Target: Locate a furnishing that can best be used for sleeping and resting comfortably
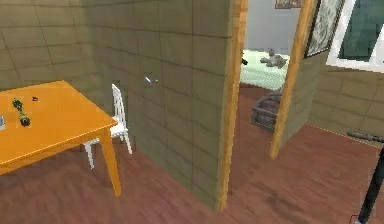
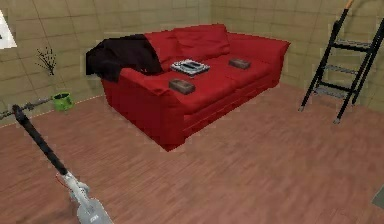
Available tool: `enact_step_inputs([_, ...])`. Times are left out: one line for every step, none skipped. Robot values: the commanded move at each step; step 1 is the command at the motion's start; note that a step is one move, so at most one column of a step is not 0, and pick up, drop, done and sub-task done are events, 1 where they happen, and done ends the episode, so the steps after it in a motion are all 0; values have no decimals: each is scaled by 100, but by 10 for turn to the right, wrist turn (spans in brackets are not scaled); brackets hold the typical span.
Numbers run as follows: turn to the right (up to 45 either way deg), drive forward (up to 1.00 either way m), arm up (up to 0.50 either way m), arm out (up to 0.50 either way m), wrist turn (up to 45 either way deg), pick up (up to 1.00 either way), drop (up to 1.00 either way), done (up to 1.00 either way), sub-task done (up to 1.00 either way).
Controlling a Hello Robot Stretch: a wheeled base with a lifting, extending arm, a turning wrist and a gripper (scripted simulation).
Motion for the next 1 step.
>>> enact_step_inputs([210, 0, 0, 0, 0, 0, 0, 0, 0])
